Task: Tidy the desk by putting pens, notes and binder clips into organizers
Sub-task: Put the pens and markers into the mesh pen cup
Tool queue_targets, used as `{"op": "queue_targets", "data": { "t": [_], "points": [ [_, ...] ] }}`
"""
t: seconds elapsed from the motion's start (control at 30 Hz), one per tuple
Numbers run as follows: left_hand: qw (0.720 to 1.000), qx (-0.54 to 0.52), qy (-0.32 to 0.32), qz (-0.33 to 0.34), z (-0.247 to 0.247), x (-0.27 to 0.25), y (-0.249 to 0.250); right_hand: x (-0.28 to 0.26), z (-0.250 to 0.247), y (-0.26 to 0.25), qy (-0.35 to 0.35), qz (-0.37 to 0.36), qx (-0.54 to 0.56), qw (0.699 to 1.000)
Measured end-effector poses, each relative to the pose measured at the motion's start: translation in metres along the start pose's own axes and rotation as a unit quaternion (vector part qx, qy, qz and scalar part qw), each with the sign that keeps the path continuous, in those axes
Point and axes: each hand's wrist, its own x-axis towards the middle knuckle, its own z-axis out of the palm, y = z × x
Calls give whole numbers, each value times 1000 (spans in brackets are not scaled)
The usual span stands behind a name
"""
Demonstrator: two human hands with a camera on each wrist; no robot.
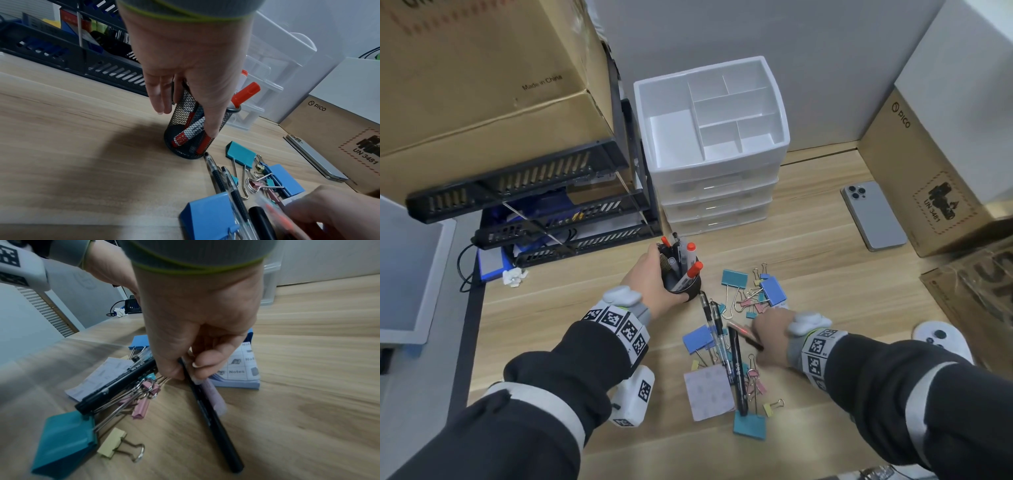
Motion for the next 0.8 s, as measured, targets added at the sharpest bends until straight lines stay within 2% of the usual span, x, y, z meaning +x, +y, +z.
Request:
{"op": "queue_targets", "data": {
  "t": [0.17,0.3,0.4,0.5,0.6,0.8],
  "points": [
    [1000,-3,-9,-1,-1,1,0,0,0,0,53,-16,46,997],
    [1000,3,-9,-8,-1,1,0,0,-2,1,79,-47,143,985],
    [999,-16,-34,-19,-1,5,0,5,2,-8,71,-53,187,978],
    [1000,1,-21,-16,-2,5,0,11,8,-18,69,-38,172,982],
    [1000,6,-20,-18,1,4,-3,16,11,-25,48,-22,202,978],
    [1000,-7,-5,-8,-1,2,1,16,5,-19,33,-25,313,949]
  ]
}}
